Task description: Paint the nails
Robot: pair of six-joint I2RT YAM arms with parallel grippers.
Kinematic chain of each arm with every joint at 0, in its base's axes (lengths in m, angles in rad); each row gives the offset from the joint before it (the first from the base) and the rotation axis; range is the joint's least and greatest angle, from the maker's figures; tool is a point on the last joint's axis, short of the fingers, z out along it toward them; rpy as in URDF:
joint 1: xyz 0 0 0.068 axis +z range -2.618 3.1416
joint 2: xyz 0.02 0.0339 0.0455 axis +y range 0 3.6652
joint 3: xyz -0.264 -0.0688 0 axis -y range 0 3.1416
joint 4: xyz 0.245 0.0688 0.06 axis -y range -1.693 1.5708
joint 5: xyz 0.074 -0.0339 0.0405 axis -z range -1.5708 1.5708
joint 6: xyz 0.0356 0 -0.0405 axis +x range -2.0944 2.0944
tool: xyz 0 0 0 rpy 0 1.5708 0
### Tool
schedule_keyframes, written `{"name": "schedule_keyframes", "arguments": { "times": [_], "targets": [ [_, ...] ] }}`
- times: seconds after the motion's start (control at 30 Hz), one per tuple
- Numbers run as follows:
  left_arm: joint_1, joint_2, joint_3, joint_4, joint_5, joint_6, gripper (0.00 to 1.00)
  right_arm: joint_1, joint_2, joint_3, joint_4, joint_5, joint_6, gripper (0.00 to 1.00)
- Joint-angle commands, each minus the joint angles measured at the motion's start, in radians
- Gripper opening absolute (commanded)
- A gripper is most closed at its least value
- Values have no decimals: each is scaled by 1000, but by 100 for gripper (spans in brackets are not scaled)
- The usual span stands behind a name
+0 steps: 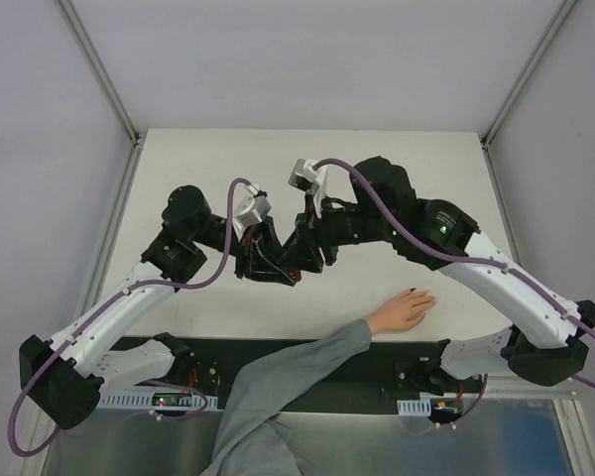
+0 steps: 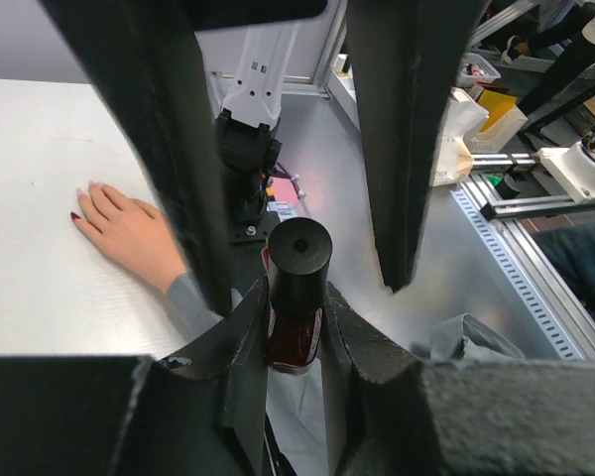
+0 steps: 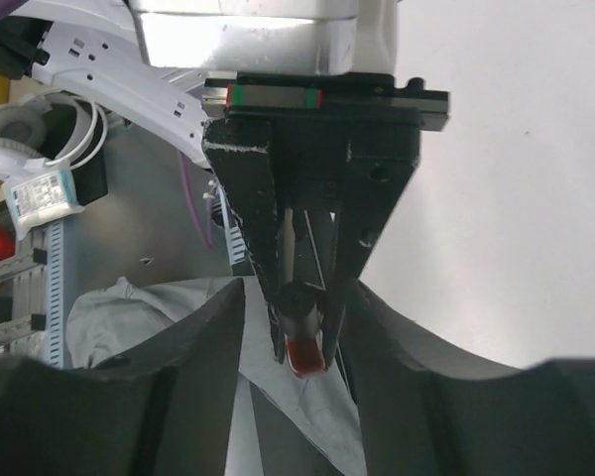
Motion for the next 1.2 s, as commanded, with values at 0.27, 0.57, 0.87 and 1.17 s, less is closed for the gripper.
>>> {"name": "schedule_keyframes", "arguments": {
  "times": [0.27, 0.57, 0.87, 1.17],
  "targets": [
    [-5, -35, 22, -54, -74, 95, 0, -2, -22, -43, 63, -109, -13, 1],
    [27, -101, 23, -281, -742, 249, 0, 458, 85, 18, -63, 1694, 97, 1],
    [27, -78, 42, -281, -514, 269, 0, 381, 112, 102, -75, 1155, -35, 41],
    [24, -23, 71, -228, -132, 218, 0, 150, -73, -4, -32, 359, -41, 59]
  ]
}}
